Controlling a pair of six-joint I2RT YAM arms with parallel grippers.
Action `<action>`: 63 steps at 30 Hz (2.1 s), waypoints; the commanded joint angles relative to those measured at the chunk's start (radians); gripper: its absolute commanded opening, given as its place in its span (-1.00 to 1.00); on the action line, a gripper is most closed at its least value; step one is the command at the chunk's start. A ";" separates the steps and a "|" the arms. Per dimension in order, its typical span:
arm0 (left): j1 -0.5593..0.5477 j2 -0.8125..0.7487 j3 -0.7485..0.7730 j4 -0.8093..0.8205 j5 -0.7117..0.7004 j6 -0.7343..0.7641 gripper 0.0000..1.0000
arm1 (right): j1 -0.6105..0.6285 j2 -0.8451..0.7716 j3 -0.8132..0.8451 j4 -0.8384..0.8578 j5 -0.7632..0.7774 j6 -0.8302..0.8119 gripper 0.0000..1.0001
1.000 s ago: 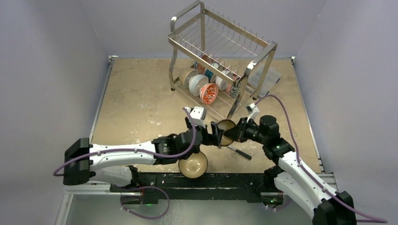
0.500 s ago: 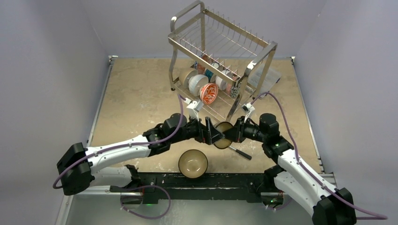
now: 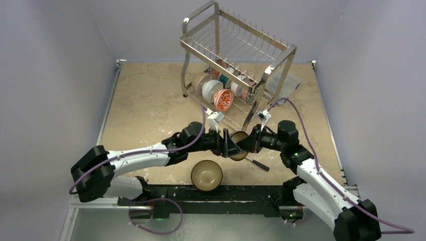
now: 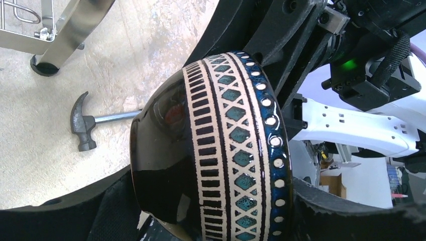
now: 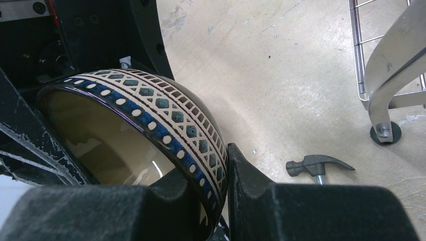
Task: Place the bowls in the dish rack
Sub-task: Adjust the bowl.
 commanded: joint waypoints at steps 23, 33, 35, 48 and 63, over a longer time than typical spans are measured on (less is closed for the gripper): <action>0.007 -0.023 0.056 0.029 0.021 0.008 0.29 | 0.001 -0.009 0.067 0.079 -0.038 -0.004 -0.94; 0.011 -0.039 0.048 0.002 -0.034 0.010 -1.00 | 0.001 -0.012 0.064 0.075 -0.011 -0.003 -0.27; 0.017 -0.048 0.032 0.009 -0.045 -0.004 -1.00 | 0.001 -0.016 0.068 0.065 0.006 -0.003 -0.08; 0.095 -0.093 -0.015 -0.001 -0.098 -0.034 -1.00 | 0.001 -0.014 0.100 -0.035 0.126 -0.045 0.33; 0.194 0.016 0.106 -0.038 -0.222 0.032 -1.00 | 0.001 -0.119 0.205 -0.299 0.454 -0.056 0.58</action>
